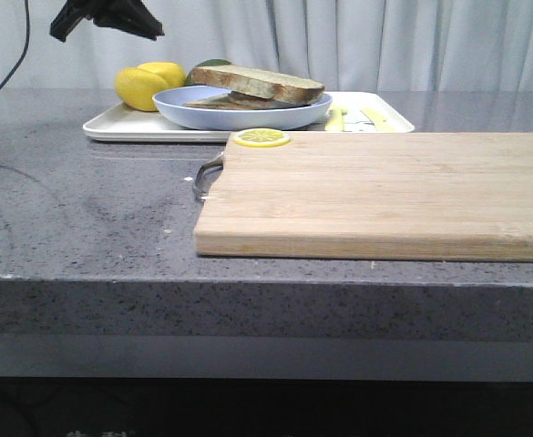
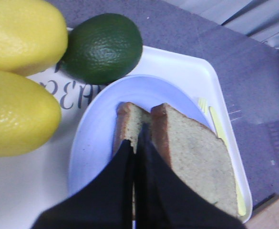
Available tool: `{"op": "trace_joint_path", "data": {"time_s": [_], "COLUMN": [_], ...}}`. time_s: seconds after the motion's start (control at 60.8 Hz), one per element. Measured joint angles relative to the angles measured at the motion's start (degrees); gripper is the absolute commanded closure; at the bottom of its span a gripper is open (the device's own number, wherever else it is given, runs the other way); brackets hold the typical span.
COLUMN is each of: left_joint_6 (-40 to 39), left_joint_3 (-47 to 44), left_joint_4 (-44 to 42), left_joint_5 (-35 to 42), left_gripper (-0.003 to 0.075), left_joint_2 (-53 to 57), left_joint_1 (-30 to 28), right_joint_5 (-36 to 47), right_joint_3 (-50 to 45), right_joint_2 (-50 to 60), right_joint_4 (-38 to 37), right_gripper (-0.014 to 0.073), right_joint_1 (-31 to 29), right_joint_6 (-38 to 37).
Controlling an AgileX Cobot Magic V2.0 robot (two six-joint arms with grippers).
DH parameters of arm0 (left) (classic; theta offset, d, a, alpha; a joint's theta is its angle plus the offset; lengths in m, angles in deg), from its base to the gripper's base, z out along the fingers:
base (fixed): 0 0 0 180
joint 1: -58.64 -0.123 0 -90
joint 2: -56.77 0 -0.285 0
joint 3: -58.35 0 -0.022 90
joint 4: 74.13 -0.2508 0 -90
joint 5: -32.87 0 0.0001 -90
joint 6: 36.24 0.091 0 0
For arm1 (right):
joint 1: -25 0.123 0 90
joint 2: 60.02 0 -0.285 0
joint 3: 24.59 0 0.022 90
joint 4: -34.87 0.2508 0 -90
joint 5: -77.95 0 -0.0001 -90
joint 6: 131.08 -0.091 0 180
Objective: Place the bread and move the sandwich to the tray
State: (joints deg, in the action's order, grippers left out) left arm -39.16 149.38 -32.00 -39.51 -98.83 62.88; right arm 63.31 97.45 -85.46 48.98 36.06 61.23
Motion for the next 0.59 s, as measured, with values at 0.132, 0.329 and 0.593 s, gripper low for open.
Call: {"op": "trace_joint_path", "data": {"time_s": [0.132, 0.329, 0.593], "left_joint_6": [0.0, 0.0, 0.2], "left_joint_3": [0.0, 0.0, -2.9], "left_joint_4": [0.6, -2.0, -18.4], "left_joint_5": [0.0, -0.1, -0.4], "left_gripper": [0.0741, 0.0741, 0.0741], "left_joint_2": [2.1, 6.3, 16.0], "left_joint_1": [0.1, 2.1, 9.6], "right_joint_5": [0.0, 0.0, 0.0], "right_joint_3": [0.0, 0.0, 0.0], "right_joint_2": [0.0, 0.0, 0.0], "right_joint_4": [0.0, 0.0, 0.0], "right_gripper": [0.0654, 0.0654, 0.0654], "right_joint_1": [0.0, 0.0, 0.0], "right_joint_6": [0.0, 0.0, 0.0]}}
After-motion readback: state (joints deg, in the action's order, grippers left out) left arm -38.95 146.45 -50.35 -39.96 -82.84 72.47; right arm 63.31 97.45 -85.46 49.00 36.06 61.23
